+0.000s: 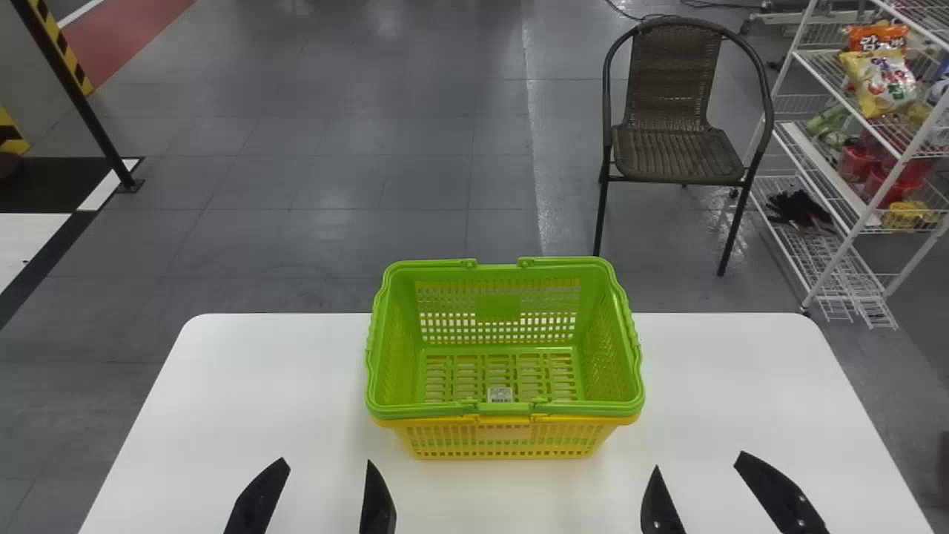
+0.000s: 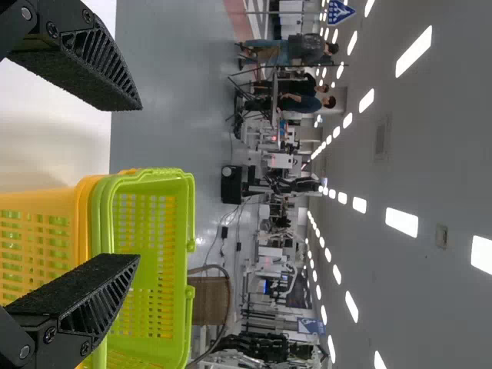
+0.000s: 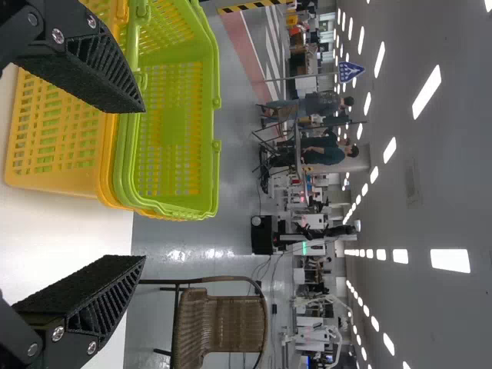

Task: Grasp handle with right gripper to insert into left gripper then lift and swing left to center

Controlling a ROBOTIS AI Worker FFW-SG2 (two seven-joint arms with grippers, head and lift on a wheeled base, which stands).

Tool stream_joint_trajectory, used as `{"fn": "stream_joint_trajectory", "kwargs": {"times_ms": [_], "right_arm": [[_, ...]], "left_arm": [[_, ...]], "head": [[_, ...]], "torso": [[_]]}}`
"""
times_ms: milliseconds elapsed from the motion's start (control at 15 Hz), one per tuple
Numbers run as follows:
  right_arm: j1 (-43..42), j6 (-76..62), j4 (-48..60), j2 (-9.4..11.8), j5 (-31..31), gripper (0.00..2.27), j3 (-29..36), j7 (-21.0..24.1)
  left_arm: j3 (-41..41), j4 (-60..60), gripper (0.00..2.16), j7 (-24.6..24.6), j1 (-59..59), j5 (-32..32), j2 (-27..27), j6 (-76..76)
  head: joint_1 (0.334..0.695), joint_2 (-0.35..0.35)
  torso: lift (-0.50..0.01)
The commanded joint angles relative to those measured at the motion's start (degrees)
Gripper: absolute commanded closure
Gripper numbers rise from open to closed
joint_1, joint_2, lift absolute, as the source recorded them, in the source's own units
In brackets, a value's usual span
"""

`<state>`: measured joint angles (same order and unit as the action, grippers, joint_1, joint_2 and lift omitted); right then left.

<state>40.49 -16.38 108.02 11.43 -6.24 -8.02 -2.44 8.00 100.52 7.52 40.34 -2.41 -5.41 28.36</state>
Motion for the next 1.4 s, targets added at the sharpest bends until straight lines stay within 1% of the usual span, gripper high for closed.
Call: {"fn": "stream_joint_trajectory", "kwargs": {"times_ms": [0,667,733,800,867,1000,1133,1333], "right_arm": [[-0.1,0.0,0.0,0.0,0.0,0.14,-0.1,0.0],[-0.1,0.2,-0.1,0.1,0.0,0.14,-0.2,0.0],[-0.1,0.2,-0.1,0.1,0.0,0.14,-0.2,0.1],[-0.1,0.2,-0.1,0.1,0.0,0.14,-0.2,0.0],[-0.1,0.0,-0.1,0.1,0.0,0.14,-0.2,0.1],[-0.1,0.0,-0.1,0.1,0.0,0.14,-0.2,0.0],[-0.1,0.0,-0.2,0.1,0.0,0.14,-0.1,0.0],[-0.1,0.2,-0.4,0.1,-0.1,0.14,-0.1,0.0]], "left_arm": [[0.0,0.0,0.12,0.0,0.0,0.1,0.0,-0.2],[0.2,-0.1,0.12,0.4,-0.2,0.6,0.2,-0.4],[0.6,0.0,0.12,2.1,-0.4,0.9,0.2,-0.4],[0.8,0.1,0.12,2.7,-0.7,1.8,0.2,-0.4],[0.8,0.6,0.12,2.5,-1.1,2.6,0.1,-1.6],[-0.2,2.8,0.11,-0.2,-2.3,2.5,0.3,-9.0],[-0.4,4.0,0.11,-0.2,-3.7,2.6,0.2,-10.2],[-1.4,7.1,0.12,-0.2,-6.1,2.4,0.2,-13.7]], "head": [[0.695,0.046],[0.695,0.043],[0.695,0.044],[0.695,0.047],[0.695,0.05],[0.695,0.044],[0.695,0.032],[0.695,0.037]], "torso": [[0.0],[0.0],[0.0],[0.0],[0.0],[0.0],[0.0],[0.0]]}}
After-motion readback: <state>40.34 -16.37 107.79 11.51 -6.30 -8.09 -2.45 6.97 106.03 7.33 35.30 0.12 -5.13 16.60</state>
